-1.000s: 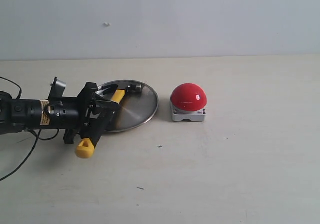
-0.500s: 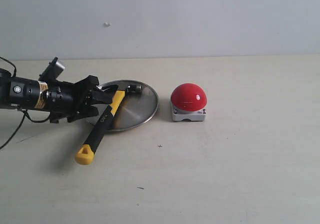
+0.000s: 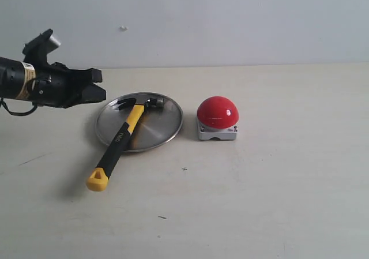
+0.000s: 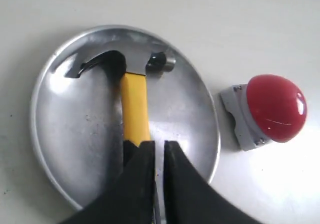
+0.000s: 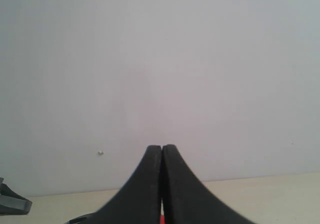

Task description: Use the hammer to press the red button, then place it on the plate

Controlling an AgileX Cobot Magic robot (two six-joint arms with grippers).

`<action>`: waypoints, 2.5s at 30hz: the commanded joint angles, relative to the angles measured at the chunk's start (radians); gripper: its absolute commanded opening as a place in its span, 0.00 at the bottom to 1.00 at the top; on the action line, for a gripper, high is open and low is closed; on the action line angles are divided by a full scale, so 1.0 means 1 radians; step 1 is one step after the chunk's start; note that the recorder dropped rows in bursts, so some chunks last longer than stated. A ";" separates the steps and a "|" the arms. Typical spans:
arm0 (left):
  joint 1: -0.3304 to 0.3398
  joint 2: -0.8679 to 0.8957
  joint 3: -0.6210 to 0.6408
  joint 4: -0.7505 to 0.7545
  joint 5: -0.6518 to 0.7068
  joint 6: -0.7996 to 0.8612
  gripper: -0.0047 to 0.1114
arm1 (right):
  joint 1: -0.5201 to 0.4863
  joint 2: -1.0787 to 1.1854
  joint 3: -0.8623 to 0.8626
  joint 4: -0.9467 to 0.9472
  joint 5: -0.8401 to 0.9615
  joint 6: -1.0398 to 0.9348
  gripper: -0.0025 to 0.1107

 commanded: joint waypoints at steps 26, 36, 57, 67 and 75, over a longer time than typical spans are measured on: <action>-0.001 -1.307 0.647 0.001 0.530 0.031 0.04 | 0.001 -0.006 0.005 -0.005 0.003 0.000 0.02; -0.001 -1.554 0.773 -0.486 0.554 0.446 0.04 | 0.001 -0.006 0.005 -0.007 0.003 0.000 0.02; 0.001 -1.690 1.063 -1.413 0.212 1.606 0.04 | 0.001 -0.006 0.005 -0.005 0.003 0.000 0.02; 0.003 -1.861 1.063 -1.438 0.412 1.594 0.04 | 0.001 -0.006 0.005 -0.005 0.005 0.000 0.02; 0.003 -1.861 1.063 -1.454 0.608 1.572 0.04 | 0.001 -0.006 0.005 -0.005 0.005 0.000 0.02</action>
